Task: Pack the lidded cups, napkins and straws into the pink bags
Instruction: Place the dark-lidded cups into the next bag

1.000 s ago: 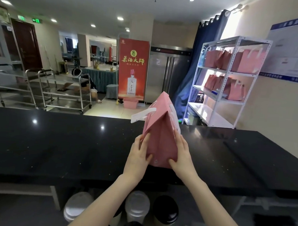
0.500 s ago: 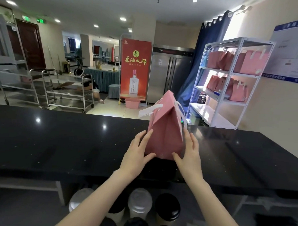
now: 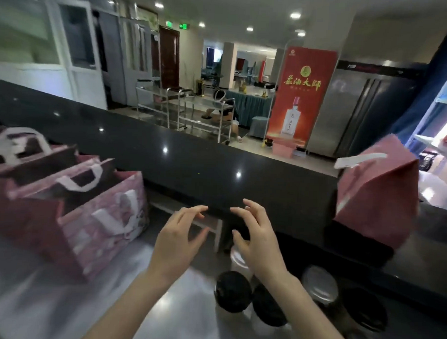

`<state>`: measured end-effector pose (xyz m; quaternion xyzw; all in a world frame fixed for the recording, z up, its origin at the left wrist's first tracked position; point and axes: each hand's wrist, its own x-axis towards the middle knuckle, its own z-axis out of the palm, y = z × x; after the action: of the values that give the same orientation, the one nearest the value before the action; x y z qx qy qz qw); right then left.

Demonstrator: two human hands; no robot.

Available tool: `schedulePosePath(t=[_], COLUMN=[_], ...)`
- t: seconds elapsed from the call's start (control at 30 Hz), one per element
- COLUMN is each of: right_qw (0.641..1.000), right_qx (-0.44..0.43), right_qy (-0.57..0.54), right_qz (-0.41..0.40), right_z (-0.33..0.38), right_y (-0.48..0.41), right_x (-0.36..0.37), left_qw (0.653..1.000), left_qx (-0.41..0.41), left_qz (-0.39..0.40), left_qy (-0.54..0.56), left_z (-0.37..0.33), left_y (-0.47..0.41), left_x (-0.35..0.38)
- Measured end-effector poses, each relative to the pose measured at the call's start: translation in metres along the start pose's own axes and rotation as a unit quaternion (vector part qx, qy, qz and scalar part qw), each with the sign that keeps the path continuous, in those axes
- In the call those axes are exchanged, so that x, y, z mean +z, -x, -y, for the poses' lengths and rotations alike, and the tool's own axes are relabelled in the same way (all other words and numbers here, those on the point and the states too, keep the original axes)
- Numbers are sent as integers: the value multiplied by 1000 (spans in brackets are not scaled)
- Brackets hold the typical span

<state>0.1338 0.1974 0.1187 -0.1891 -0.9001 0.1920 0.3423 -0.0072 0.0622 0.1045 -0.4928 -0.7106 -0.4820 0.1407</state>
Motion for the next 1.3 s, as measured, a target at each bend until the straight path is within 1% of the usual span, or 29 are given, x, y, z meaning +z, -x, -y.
schedulePosePath(t=[0.1, 0.2, 0.37, 0.47, 0.53, 0.63, 0.73, 0.83, 0.93, 1.0, 1.07, 1.17, 1.3], right_qw=[998, 993, 986, 979, 970, 955, 953, 961, 967, 969, 971, 972, 973], right_qx=[-32, -61, -88, -121, -132, -141, -147, -164, -155, -150, -159, -176, -172], right_qy=[-4, -7, 3, 54, 97, 158, 180, 172, 161, 159, 156, 144, 145], right_qz=[56, 99, 140, 152, 178, 210, 194, 139, 119, 115, 91, 59, 59], right_z=[48, 95, 161, 187, 198, 202, 195, 183, 170, 163, 157, 149, 133], right_y=[-17, -34, -67, -89, -100, -109, -105, -92, -76, -65, -51, -27, 13], right_x=[57, 109, 177, 206, 223, 240, 243, 235, 221, 209, 197, 172, 134], left_qw=[998, 991, 976, 966, 963, 954, 943, 945, 947, 948, 948, 945, 950], left_qx=[-46, -91, -130, -153, -153, -162, -182, -182, -195, -196, -193, -205, -209], left_qz=[-24, -63, -82, -72, -58, -4, 55, 70, 89, 89, 85, 105, 124], left_qy=[-43, -78, -151, -193, -214, -251, -273, -261, -239, -233, -237, -234, -197], left_z=[41, 78, 141, 174, 193, 213, 226, 227, 218, 207, 192, 169, 127], left_y=[14, 24, 24, 15, 8, -1, -2, 0, 3, 6, 9, 19, 39], left_x=[-65, -122, -187, -205, -210, -209, -204, -201, -199, -196, -191, -182, -166])
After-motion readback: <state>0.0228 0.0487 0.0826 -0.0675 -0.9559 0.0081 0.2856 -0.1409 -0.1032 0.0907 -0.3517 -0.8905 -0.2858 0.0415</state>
